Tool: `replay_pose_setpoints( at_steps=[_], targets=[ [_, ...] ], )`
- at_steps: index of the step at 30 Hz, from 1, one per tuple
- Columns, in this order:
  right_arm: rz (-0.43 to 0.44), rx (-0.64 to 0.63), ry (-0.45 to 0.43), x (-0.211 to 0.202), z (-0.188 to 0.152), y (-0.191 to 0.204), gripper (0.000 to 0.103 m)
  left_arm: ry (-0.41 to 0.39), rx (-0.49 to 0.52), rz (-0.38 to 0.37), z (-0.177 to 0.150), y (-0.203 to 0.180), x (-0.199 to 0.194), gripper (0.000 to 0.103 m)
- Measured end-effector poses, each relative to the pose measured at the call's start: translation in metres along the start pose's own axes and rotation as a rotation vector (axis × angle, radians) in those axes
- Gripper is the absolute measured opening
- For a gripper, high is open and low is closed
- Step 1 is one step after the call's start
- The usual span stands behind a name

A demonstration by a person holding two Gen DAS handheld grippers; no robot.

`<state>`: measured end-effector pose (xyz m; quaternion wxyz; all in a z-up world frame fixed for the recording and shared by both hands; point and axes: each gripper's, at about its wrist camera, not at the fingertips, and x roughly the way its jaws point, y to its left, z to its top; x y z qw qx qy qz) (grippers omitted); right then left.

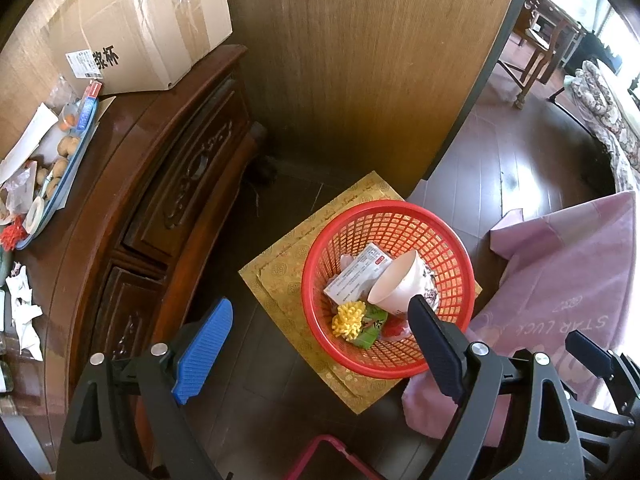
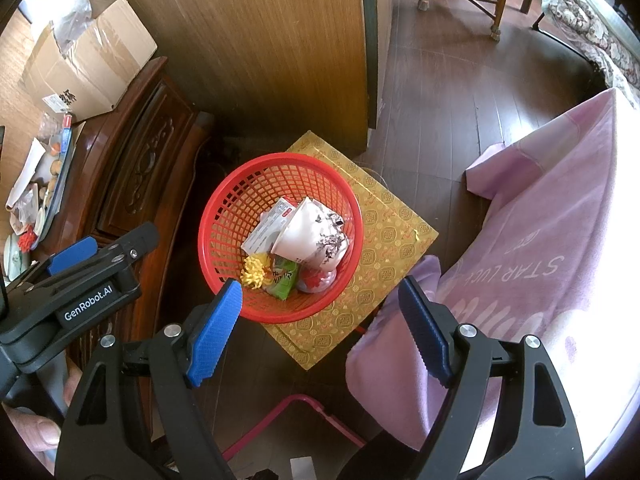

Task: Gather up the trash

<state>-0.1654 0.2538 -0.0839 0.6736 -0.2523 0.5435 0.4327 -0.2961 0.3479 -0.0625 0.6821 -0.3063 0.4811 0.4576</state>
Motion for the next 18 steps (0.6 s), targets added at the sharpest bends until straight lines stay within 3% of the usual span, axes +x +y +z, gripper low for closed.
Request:
replay_pose_setpoints(
  at_steps=[18],
  targets=[
    [0.0, 0.001, 0.0, 0.0003, -0.0005, -0.0013, 0.078, -0.007, 0.002, 0.006, -0.0001, 0.0, -0.0003, 0.089]
  ],
)
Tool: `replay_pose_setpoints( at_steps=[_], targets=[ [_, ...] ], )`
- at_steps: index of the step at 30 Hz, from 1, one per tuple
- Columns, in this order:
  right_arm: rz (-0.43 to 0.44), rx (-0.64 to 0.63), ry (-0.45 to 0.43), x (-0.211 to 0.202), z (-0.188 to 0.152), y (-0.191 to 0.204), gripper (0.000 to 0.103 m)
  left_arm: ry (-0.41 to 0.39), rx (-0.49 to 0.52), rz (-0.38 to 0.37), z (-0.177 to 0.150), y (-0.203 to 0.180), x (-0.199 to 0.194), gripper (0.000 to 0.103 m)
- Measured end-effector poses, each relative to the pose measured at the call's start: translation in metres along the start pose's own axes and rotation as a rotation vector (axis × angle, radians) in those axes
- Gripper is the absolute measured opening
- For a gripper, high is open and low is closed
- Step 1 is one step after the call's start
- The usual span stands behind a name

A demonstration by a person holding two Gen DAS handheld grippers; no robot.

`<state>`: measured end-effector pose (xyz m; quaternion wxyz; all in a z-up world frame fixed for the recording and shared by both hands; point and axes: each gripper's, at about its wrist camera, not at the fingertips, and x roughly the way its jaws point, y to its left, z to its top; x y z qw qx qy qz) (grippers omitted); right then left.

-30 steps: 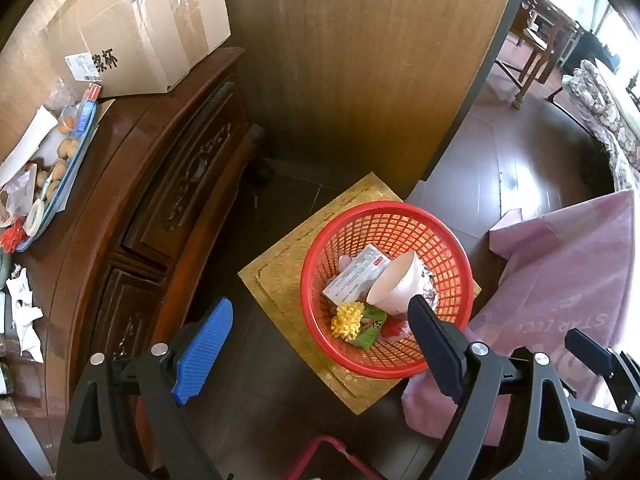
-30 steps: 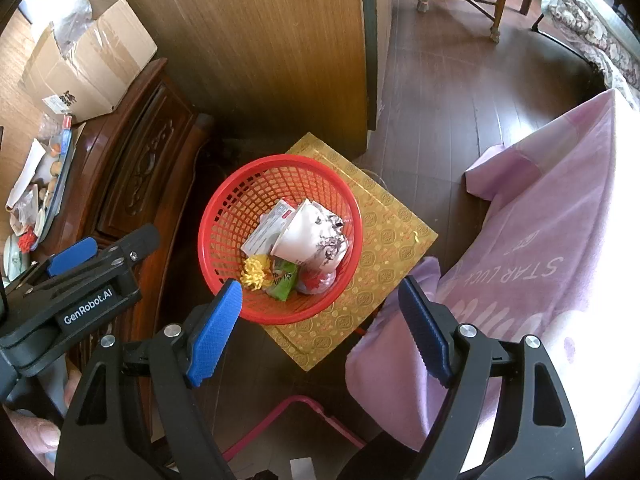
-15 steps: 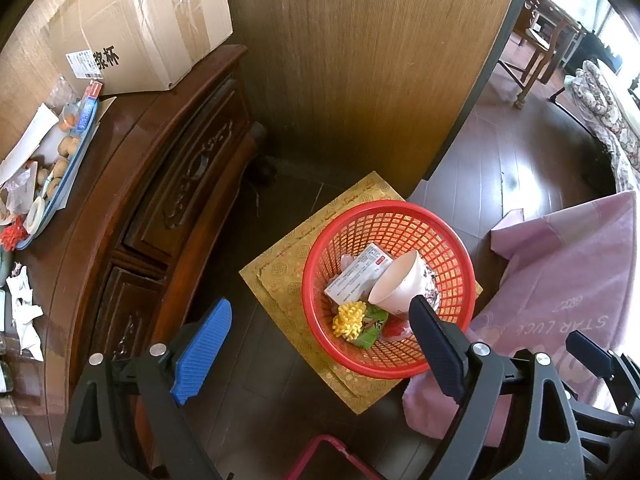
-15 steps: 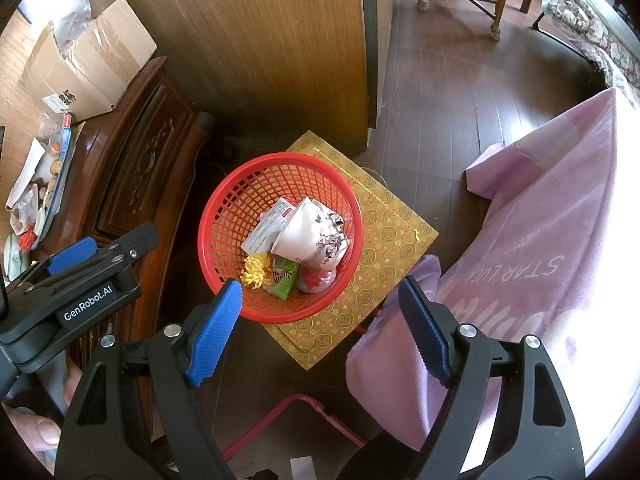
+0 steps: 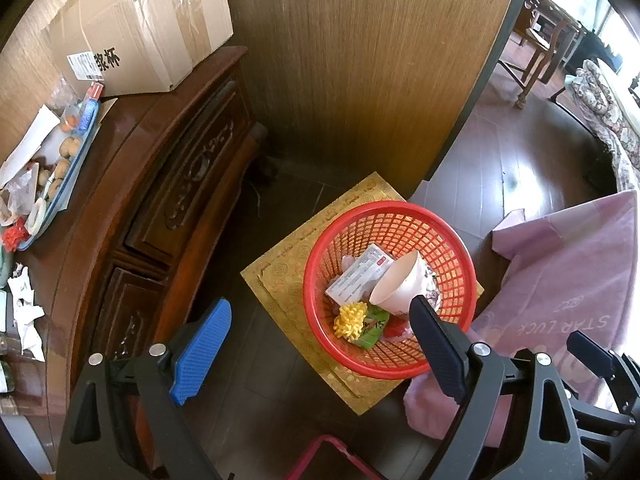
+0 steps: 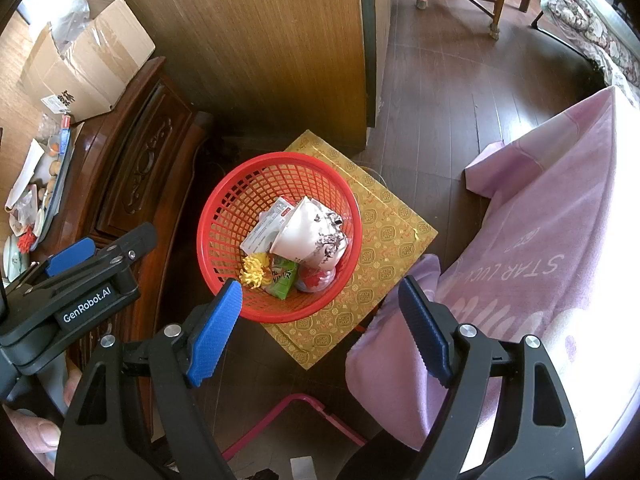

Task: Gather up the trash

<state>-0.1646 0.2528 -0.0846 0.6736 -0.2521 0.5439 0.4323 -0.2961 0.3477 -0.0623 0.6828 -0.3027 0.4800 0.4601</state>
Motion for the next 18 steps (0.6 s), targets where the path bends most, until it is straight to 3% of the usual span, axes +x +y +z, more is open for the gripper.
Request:
replay_pose_setpoints(
  at_steps=[18],
  targets=[
    [0.0, 0.0, 0.002, 0.0, 0.0001, 0.0001, 0.078, -0.002, 0.008, 0.002, -0.0012, -0.0008, -0.0007, 0.089]
  ],
)
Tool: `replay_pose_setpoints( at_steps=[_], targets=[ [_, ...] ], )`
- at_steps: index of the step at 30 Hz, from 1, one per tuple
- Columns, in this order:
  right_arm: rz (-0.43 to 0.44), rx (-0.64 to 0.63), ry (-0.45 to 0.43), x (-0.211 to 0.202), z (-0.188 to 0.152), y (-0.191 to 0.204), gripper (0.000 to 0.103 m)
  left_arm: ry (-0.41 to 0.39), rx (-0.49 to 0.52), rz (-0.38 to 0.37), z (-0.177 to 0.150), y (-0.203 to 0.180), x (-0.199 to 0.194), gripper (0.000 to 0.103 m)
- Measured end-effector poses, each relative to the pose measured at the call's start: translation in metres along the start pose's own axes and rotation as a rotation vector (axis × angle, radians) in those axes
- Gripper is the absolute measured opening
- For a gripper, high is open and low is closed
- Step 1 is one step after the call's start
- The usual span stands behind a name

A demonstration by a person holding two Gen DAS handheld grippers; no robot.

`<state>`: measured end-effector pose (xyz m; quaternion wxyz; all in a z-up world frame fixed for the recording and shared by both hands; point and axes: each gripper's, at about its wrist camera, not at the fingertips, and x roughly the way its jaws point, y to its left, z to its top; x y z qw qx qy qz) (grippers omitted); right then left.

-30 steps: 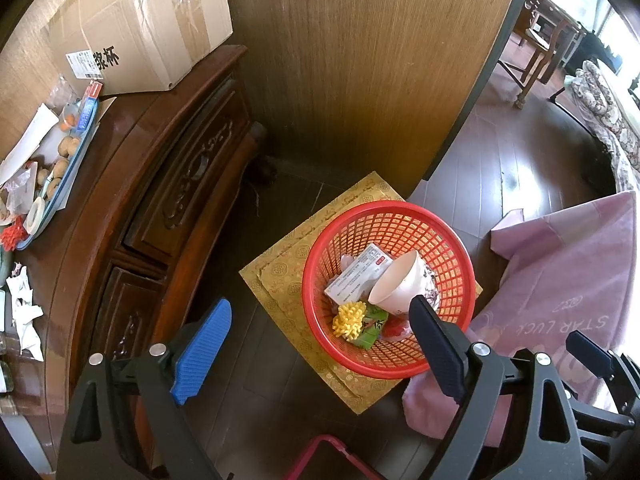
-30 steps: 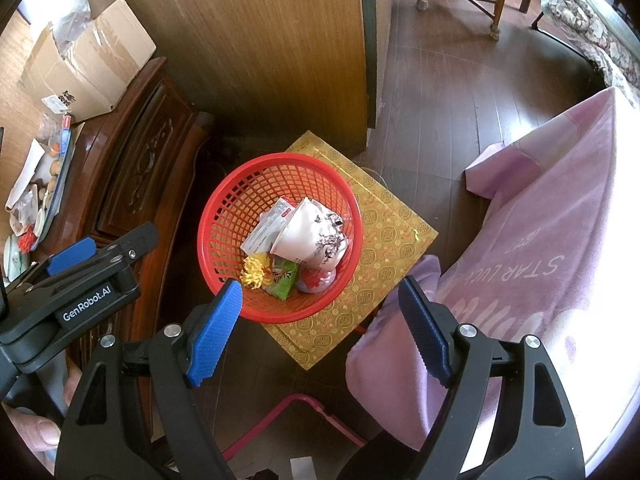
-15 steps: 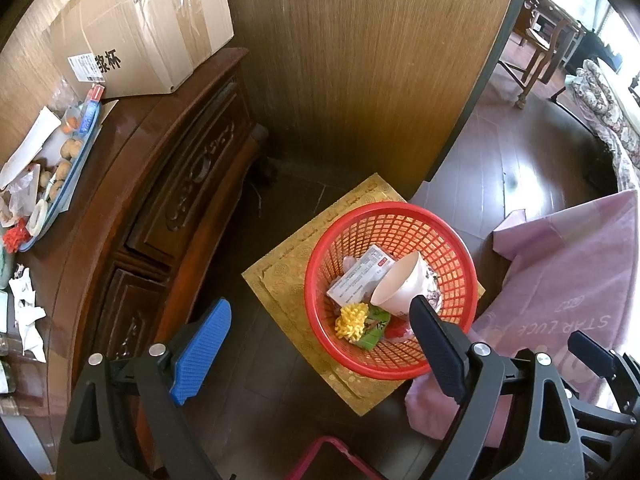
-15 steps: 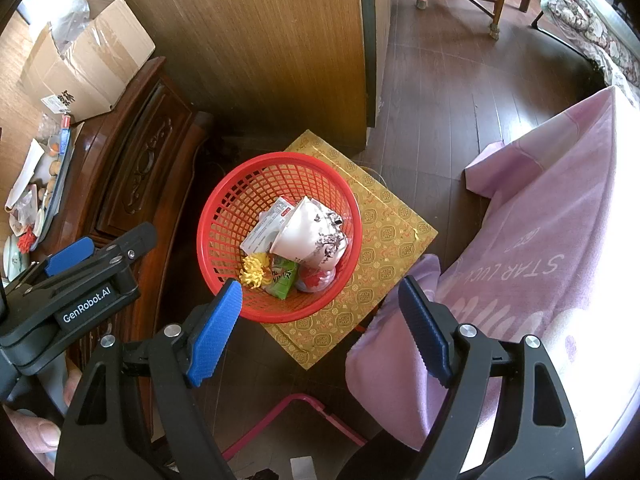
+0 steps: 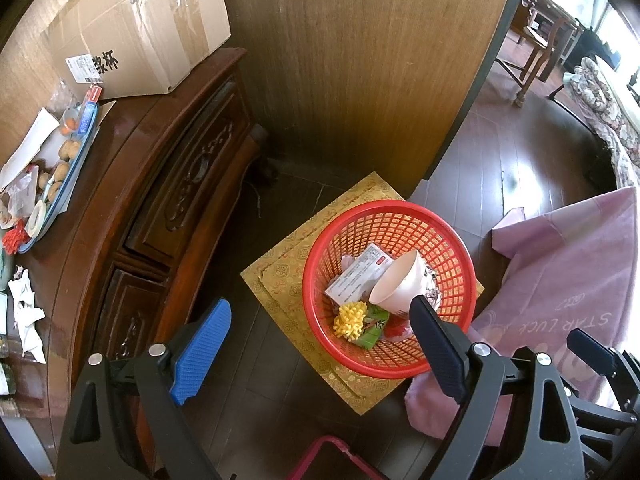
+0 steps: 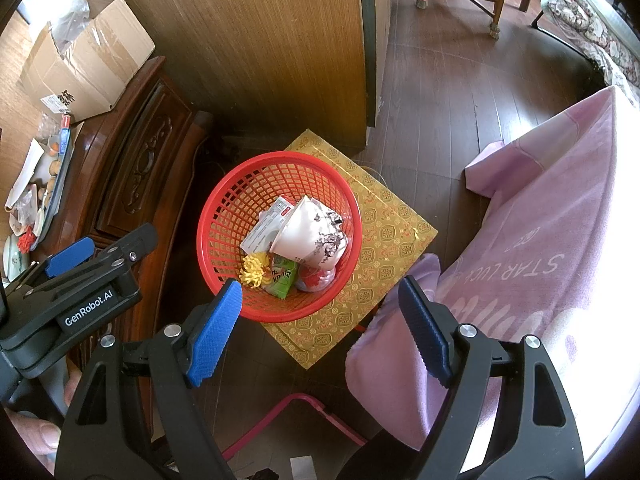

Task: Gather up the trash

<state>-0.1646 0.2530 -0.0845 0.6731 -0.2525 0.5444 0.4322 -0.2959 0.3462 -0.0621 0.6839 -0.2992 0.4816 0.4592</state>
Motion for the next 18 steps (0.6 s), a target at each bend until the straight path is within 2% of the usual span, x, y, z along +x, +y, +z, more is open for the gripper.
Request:
replay_pose_setpoints(
  at_steps=[18],
  targets=[
    [0.0, 0.001, 0.002, 0.0006, -0.0023, -0.0006, 0.078, 0.006, 0.008, -0.006, 0.0008, -0.0028, 0.0002, 0.09]
  ],
)
